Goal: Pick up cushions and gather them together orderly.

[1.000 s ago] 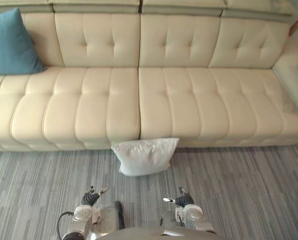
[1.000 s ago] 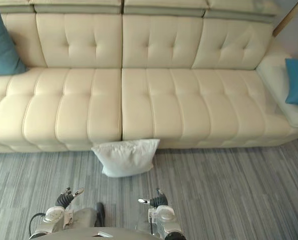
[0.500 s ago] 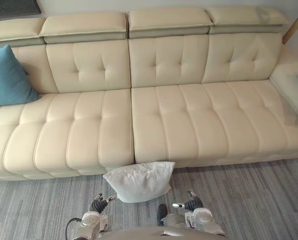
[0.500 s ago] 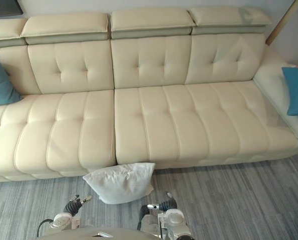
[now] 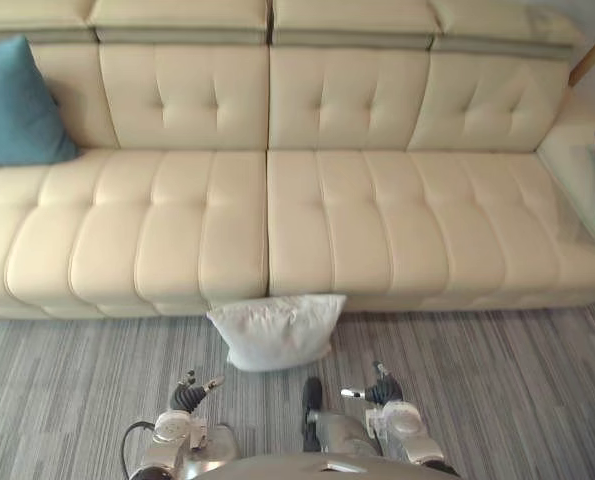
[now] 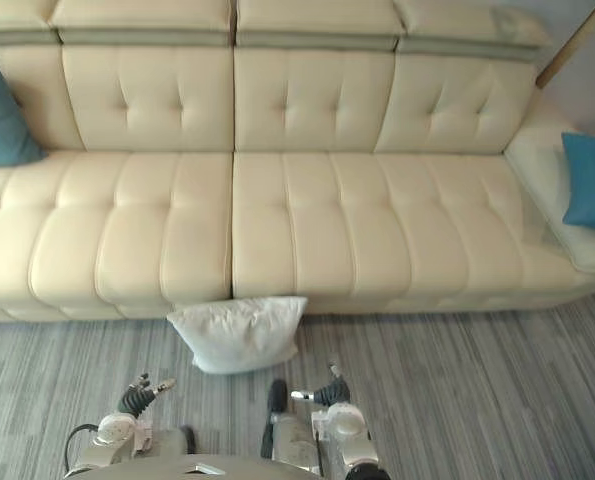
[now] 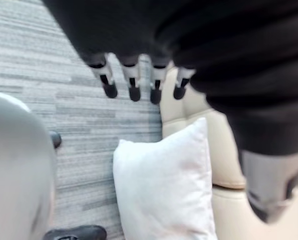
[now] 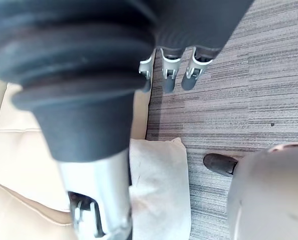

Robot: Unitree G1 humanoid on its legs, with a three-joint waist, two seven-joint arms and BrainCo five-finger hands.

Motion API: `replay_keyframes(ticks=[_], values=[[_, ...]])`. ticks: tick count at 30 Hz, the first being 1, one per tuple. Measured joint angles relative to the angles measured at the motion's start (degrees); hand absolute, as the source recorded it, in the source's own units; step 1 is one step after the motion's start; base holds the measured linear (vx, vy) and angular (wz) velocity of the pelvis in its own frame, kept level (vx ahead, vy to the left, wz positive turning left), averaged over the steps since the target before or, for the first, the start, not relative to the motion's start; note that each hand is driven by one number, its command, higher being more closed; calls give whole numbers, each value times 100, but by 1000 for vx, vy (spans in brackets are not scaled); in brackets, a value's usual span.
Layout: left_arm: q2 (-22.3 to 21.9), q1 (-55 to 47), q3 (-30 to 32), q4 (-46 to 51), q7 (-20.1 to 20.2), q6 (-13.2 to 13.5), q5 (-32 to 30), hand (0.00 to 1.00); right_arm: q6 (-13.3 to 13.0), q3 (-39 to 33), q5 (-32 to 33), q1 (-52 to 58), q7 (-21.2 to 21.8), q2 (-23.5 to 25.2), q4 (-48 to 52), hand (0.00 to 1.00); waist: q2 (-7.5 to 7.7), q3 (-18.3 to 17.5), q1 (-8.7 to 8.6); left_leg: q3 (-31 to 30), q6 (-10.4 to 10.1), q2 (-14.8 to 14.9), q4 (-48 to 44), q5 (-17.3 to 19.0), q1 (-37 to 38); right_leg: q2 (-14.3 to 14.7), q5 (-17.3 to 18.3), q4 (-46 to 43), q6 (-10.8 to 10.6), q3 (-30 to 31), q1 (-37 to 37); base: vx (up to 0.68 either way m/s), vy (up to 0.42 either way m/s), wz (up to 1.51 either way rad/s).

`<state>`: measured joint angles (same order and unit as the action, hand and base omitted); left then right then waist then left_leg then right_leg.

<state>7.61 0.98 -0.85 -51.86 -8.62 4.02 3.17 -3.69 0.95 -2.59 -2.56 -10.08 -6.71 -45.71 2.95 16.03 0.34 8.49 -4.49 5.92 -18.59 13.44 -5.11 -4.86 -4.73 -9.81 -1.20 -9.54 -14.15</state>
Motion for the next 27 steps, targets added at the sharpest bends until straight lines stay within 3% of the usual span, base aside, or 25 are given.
replay_keyframes(ticks=[4,9,18,22,27], values=[[399,777,68,538,-200,98,242,0,-5,-185,67,-701,-170,-322,550,0,-132,443,65,-59,24,163,-765,96,-1280,-116,168,-718,35,-77,-1195,-221,-54,4],[910,1589,93,1113,-295,326,485,0,-117,-300,116,-1331,-354,-664,1319,0,-128,707,110,-80,-85,420,-1273,174,-2224,-97,289,-1166,129,-359,-2086,-80,-114,2],[1143,3178,707,1569,-484,443,1028,0,-137,-452,253,-3190,-811,-1180,1338,0,-180,1336,103,-360,-146,631,-3018,440,-4548,-350,750,-3029,441,-412,-4367,1,-21,12],[1166,3419,889,1735,-577,477,1195,0,-154,-437,338,-3893,-999,-1231,1334,0,-183,1393,154,-477,-124,715,-3992,743,-5659,-465,1107,-4090,481,-327,-5468,-8,-16,15],[1147,3436,1116,1759,-634,485,1436,0,-169,-319,515,-4340,-1054,-1205,1334,0,-176,1412,162,-607,-130,792,-4833,1034,-6468,-506,1425,-4902,405,-205,-6315,-90,-25,0]])
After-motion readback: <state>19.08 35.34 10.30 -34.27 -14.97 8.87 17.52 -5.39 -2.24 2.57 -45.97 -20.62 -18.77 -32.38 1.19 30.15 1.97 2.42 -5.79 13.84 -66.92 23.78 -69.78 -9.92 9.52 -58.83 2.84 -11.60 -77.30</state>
